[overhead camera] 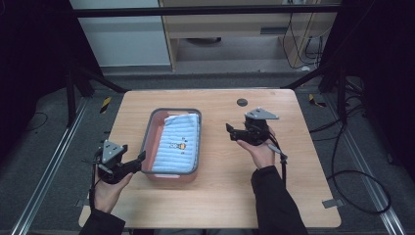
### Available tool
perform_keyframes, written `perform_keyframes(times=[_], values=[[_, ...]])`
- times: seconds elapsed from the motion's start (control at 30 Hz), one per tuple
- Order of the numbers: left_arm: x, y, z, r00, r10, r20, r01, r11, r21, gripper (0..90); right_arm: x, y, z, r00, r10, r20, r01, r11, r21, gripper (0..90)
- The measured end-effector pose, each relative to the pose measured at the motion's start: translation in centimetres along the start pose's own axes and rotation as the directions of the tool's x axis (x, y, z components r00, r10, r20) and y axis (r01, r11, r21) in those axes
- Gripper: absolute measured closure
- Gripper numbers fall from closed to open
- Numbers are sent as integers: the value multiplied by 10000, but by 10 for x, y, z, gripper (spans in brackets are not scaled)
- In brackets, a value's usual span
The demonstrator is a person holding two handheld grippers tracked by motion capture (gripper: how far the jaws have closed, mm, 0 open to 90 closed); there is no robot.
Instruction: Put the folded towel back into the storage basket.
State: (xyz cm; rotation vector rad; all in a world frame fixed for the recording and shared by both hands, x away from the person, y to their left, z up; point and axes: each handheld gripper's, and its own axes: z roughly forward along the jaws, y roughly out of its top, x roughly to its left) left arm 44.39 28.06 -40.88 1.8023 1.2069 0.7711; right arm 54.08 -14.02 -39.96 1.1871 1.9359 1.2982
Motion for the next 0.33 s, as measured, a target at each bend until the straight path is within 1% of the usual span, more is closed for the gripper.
perform_keyframes(times=[0.13,0.2,0.23,0.33], values=[[8,-4,-1,9996,-53,-267,53,10000,4,257,-19,-14,-20,9994,224,249,-224,9997,-16,189],[13,-6,-1,9992,-131,-371,133,9999,36,243,-26,-19,-27,9993,222,316,-225,9997,93,186],[15,-7,-1,9989,-193,-435,196,9998,46,237,-30,-24,-32,9989,177,428,-183,9998,122,187],[22,-10,-1,9978,-298,-594,305,9995,111,227,-39,-35,-42,9982,304,518,-316,9992,236,187]])
